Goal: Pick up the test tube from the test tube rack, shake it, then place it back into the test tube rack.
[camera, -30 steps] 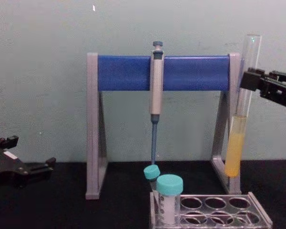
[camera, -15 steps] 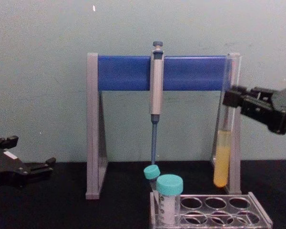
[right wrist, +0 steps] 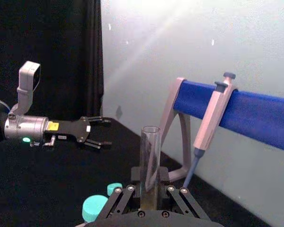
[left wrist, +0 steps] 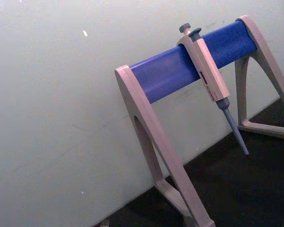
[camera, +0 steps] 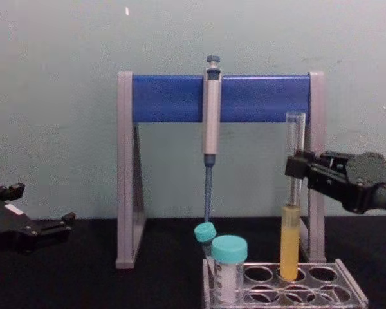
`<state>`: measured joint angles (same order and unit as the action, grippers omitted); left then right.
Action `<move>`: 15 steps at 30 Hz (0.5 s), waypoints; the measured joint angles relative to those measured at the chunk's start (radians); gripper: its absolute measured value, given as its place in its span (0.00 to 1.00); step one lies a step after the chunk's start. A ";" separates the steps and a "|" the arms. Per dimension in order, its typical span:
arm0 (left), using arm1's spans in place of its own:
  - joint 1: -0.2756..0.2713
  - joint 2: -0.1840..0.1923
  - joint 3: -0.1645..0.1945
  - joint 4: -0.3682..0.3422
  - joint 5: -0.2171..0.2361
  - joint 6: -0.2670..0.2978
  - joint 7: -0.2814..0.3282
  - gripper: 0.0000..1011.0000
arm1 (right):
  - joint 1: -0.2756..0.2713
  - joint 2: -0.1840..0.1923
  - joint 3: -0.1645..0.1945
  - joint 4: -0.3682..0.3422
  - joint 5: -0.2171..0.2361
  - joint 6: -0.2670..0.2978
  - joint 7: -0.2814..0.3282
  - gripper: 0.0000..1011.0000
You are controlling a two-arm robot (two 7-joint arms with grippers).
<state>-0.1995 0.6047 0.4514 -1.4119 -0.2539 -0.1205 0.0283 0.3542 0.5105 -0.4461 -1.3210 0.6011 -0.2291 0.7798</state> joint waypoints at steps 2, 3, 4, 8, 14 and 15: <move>0.000 0.000 0.000 0.000 0.000 0.000 0.000 0.99 | 0.002 -0.003 -0.003 0.007 -0.004 0.002 0.000 0.22; 0.000 0.000 0.000 0.000 0.000 0.000 0.000 0.99 | 0.002 -0.004 -0.004 0.009 -0.005 0.003 0.000 0.22; 0.000 0.000 0.000 0.000 0.000 0.000 0.000 0.99 | 0.003 -0.005 -0.005 0.011 -0.006 0.004 0.000 0.22; 0.000 0.000 0.000 0.000 0.000 0.000 0.000 0.99 | 0.005 -0.008 -0.008 0.020 -0.012 0.007 0.000 0.22; 0.000 0.000 0.000 0.000 0.000 0.000 0.000 0.99 | 0.008 -0.011 -0.014 0.032 -0.022 0.016 -0.002 0.22; 0.000 0.000 0.000 0.000 0.000 0.000 0.000 0.99 | 0.009 -0.011 -0.015 0.033 -0.023 0.016 -0.002 0.22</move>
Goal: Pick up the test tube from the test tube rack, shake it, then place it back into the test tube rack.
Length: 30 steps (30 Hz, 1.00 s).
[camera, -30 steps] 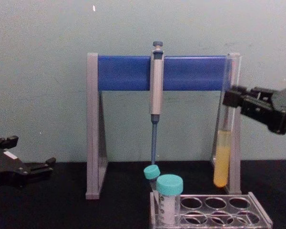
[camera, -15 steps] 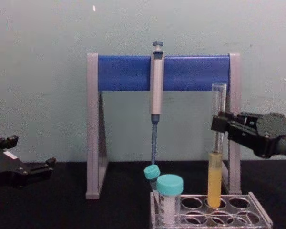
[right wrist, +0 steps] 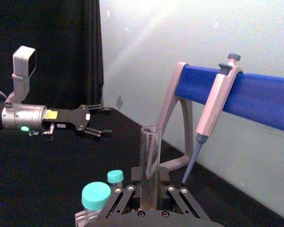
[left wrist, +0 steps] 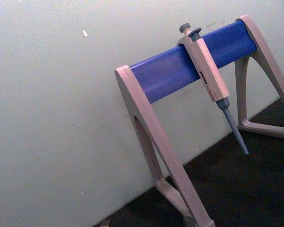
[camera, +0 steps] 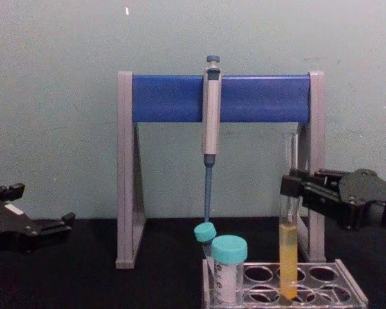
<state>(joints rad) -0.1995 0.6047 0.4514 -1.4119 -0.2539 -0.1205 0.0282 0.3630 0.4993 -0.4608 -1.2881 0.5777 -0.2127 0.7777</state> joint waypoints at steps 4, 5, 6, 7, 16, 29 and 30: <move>0.000 0.000 0.000 0.000 0.000 0.000 0.000 0.99 | 0.002 -0.001 -0.005 0.006 -0.008 0.006 -0.002 0.22; 0.000 0.000 0.000 0.000 0.000 0.000 0.000 0.99 | 0.003 -0.001 -0.007 0.008 -0.010 0.008 -0.002 0.22; 0.000 0.000 0.000 0.000 0.000 0.000 0.000 0.99 | 0.003 -0.002 -0.007 0.010 -0.012 0.009 -0.002 0.22; 0.000 0.000 0.000 0.000 0.000 0.000 0.000 0.99 | 0.003 -0.002 -0.008 0.011 -0.013 0.010 -0.002 0.22; 0.000 0.000 0.000 0.000 0.000 0.000 0.000 0.99 | 0.008 -0.006 -0.017 0.025 -0.024 0.015 -0.002 0.22; 0.000 0.000 0.000 0.000 0.000 0.000 0.000 0.99 | 0.012 -0.009 -0.026 0.042 -0.039 0.028 -0.005 0.22; 0.000 0.000 0.000 0.000 0.000 0.000 0.000 0.99 | 0.013 -0.009 -0.026 0.043 -0.039 0.028 -0.005 0.22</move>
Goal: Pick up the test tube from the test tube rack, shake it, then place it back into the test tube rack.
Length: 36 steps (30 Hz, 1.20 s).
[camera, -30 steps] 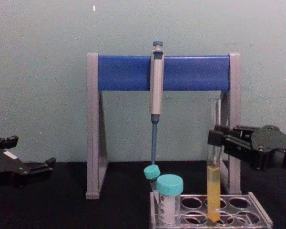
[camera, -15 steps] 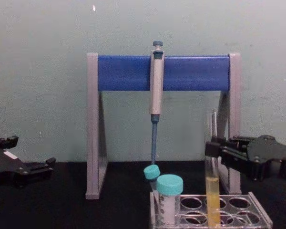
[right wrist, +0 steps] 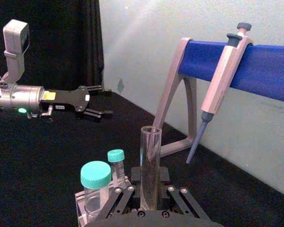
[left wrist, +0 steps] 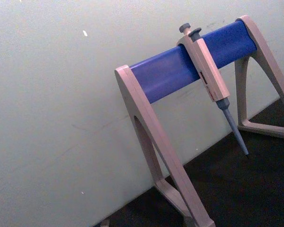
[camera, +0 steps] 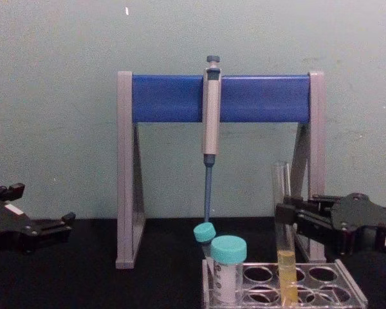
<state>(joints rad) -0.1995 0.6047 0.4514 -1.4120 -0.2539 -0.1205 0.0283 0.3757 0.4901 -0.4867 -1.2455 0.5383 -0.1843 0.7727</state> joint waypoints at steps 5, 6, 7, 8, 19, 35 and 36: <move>0.000 0.000 0.000 0.000 0.000 0.000 0.000 0.99 | 0.001 -0.001 -0.001 0.004 -0.003 0.003 -0.001 0.22; 0.000 0.000 0.000 0.000 0.000 0.000 0.000 0.99 | 0.001 -0.001 -0.001 0.005 -0.003 0.003 -0.001 0.22; 0.000 0.000 0.000 0.000 0.000 0.000 0.000 0.99 | 0.001 -0.002 -0.002 0.006 -0.004 0.003 -0.001 0.22; 0.000 0.000 0.000 0.000 0.000 0.000 0.000 0.99 | 0.001 -0.002 -0.002 0.006 -0.004 0.003 -0.001 0.22; 0.000 0.000 0.000 0.000 0.000 0.000 0.000 0.99 | 0.001 -0.001 -0.004 0.007 -0.006 0.004 0.001 0.22; 0.000 0.000 0.000 0.000 0.000 0.000 0.000 0.99 | 0.001 0.000 -0.003 0.006 -0.006 0.004 0.003 0.22; 0.000 0.000 0.000 0.000 0.000 0.000 0.000 0.99 | 0.001 0.000 -0.003 0.006 -0.006 0.004 0.003 0.22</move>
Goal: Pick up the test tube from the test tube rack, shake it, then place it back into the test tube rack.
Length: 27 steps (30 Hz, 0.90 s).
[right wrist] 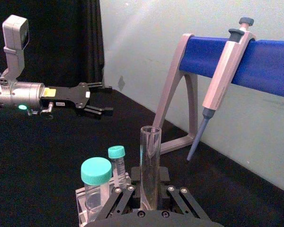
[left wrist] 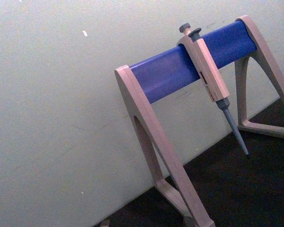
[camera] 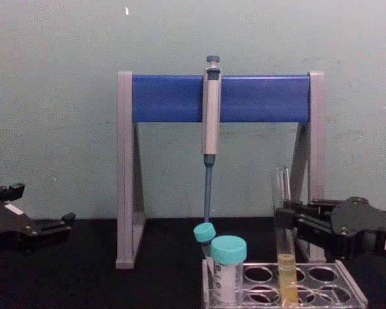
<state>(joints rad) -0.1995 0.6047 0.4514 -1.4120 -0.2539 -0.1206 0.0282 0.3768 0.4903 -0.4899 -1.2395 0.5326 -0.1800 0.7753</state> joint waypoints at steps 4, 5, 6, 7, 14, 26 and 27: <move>0.000 0.000 0.000 0.000 0.000 0.000 0.000 0.99 | 0.000 0.000 0.000 0.000 0.000 0.000 0.000 0.22; 0.000 0.000 0.000 0.000 0.000 0.000 0.000 0.99 | 0.000 0.000 0.000 0.000 0.000 0.000 0.000 0.22; 0.000 0.000 0.000 0.000 0.000 0.000 0.000 0.99 | 0.000 0.000 0.001 0.000 0.000 0.000 0.000 0.22; 0.000 0.000 0.000 0.000 0.000 0.000 0.000 0.99 | 0.000 0.000 0.001 0.000 0.000 0.000 0.000 0.22; 0.000 0.000 0.000 0.000 0.000 0.000 0.000 0.99 | 0.000 0.000 0.001 0.000 0.000 0.000 0.000 0.36; 0.000 0.000 0.000 0.000 0.000 0.000 0.000 0.99 | 0.000 0.000 0.001 0.000 0.000 0.000 0.000 0.73; 0.000 0.000 0.000 0.000 0.000 0.000 0.000 0.99 | 0.000 0.000 0.001 0.000 0.000 0.000 0.000 0.79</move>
<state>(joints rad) -0.1995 0.6047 0.4514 -1.4120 -0.2539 -0.1205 0.0282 0.3766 0.4903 -0.4891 -1.2397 0.5331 -0.1801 0.7751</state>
